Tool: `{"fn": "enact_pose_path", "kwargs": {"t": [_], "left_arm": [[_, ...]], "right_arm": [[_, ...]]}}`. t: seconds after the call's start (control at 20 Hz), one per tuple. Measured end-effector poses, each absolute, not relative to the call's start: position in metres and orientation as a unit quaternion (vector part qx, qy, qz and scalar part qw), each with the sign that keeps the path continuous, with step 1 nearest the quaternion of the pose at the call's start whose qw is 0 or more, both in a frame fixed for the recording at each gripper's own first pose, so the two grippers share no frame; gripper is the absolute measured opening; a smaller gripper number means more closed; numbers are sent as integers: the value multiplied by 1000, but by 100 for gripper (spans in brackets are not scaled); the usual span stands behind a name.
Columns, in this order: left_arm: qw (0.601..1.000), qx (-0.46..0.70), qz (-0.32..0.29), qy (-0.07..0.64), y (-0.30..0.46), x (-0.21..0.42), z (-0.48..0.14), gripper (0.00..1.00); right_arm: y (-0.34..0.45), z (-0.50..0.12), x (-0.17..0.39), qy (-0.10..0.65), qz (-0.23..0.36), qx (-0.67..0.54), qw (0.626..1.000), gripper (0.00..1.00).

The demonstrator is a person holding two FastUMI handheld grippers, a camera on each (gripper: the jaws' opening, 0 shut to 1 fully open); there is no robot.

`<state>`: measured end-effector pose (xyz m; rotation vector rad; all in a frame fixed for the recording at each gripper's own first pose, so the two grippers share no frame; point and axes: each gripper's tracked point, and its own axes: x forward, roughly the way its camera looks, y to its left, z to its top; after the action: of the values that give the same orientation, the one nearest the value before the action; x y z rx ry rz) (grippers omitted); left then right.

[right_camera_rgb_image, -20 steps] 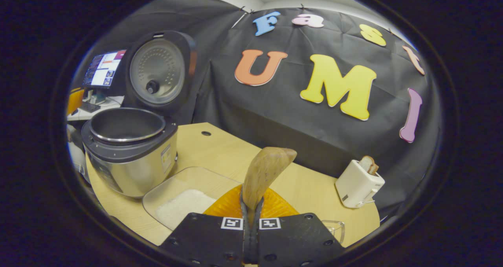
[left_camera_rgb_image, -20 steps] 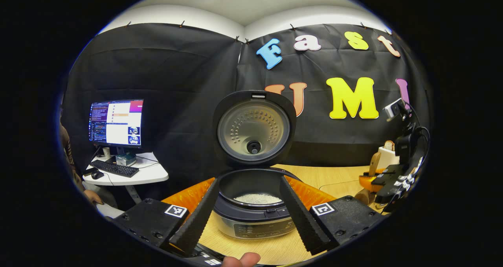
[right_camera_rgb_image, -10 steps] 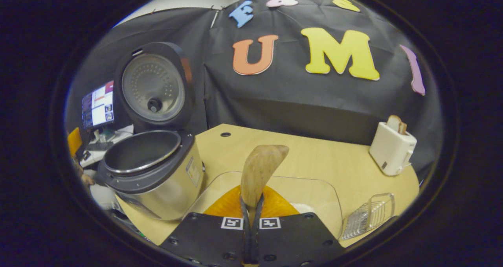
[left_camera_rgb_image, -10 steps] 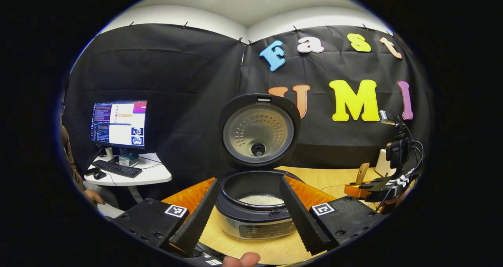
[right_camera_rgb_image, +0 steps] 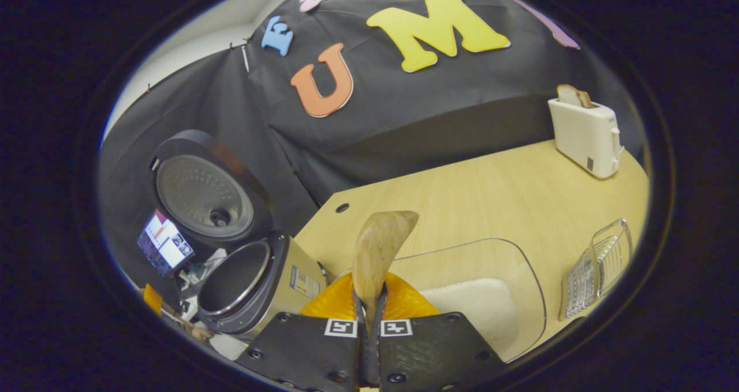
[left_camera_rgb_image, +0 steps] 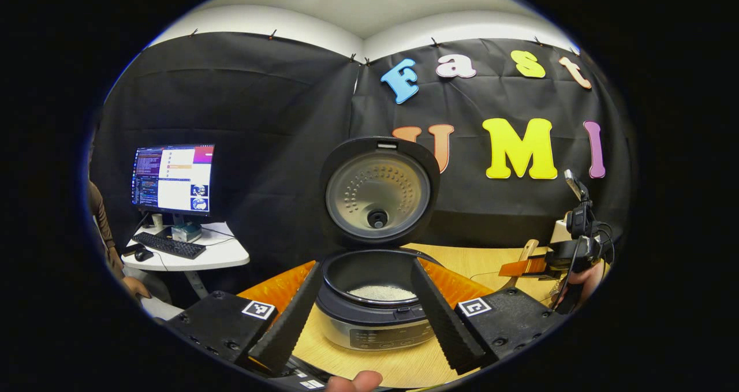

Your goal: Close the left gripper, press the button to open the rice cooker; take a wooden spoon from the chopstick holder with the right hand, scoop a spoonful of rice and pour it into the rice cooker, then put the wooden spoon back into the chopstick holder.

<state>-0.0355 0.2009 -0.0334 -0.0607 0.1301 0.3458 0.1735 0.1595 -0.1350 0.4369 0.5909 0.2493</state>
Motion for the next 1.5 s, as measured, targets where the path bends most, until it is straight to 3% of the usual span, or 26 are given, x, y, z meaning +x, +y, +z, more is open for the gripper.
{"fn": "enact_pose_path", "kwargs": {"t": [0.35,0.9,1.2,1.5], "left_arm": [[983,-39,169,67,200,-33,-36,99],[981,-32,178,70,206,-35,-36,99],[981,-30,174,75,211,-38,-36,99],[979,-36,184,76,228,-47,-36,99]], "right_arm": [[124,-131,188,284,112,362,881,0],[69,-89,192,237,98,453,854,0],[95,-37,205,210,129,471,847,0],[178,10,206,213,195,442,850,0]]}}
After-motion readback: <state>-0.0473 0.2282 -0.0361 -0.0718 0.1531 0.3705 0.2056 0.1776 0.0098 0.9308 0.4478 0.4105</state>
